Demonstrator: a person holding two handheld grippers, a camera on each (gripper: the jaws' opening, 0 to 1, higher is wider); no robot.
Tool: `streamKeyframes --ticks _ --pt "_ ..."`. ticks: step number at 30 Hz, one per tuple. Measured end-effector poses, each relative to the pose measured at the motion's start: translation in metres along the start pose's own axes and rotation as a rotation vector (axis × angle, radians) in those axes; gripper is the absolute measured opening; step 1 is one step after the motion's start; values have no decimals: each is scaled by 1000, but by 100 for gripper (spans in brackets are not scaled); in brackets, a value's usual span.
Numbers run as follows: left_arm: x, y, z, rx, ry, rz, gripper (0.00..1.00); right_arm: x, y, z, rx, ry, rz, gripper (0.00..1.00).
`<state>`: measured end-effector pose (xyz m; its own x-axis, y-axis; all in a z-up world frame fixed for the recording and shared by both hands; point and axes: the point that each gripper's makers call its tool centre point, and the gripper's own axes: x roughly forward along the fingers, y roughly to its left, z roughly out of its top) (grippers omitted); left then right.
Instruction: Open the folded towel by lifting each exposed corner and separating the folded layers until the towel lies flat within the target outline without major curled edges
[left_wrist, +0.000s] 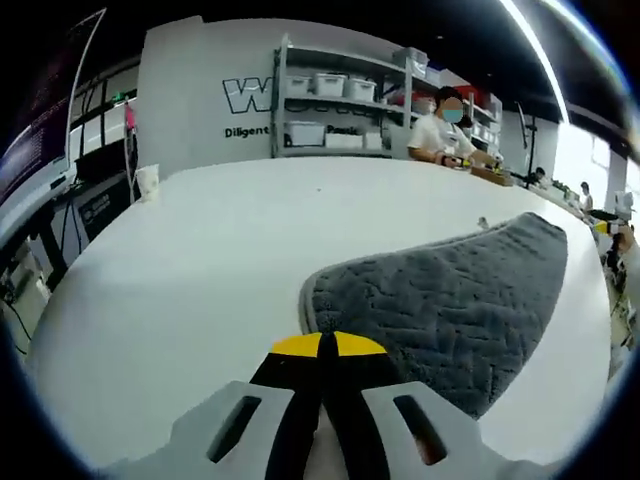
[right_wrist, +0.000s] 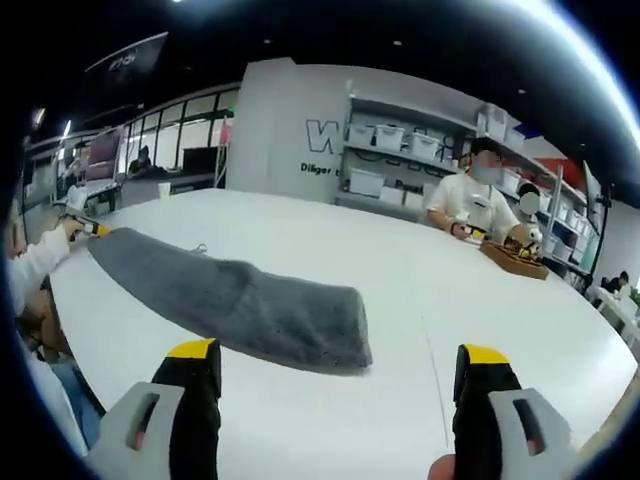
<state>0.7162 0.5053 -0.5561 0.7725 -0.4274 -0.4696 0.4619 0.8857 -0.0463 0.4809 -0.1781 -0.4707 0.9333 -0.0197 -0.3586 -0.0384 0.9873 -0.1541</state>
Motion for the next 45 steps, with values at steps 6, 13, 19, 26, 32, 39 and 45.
streamKeyframes --ticks 6,13,19,26,32,39,45 --pt "1 0 0 16 9 10 2 3 3 -2 2 6 11 98" --pt "-4 -2 3 25 -8 10 6 -2 -2 -5 5 7 4 98" --pt "-26 -3 19 23 -78 41 24 -3 -4 -7 15 6 2 98" --pt "-61 -47 42 -6 -199 -94 36 1 4 -4 12 1 31 99" --pt "-82 -78 44 0 -220 -156 58 5 22 1 -8 -5 91 99" --pt "-94 -101 21 -10 -135 -183 82 6 35 2 -20 -10 143 99" --pt "-100 -119 -5 26 -25 -202 95 7 39 -2 -19 -1 166 99"
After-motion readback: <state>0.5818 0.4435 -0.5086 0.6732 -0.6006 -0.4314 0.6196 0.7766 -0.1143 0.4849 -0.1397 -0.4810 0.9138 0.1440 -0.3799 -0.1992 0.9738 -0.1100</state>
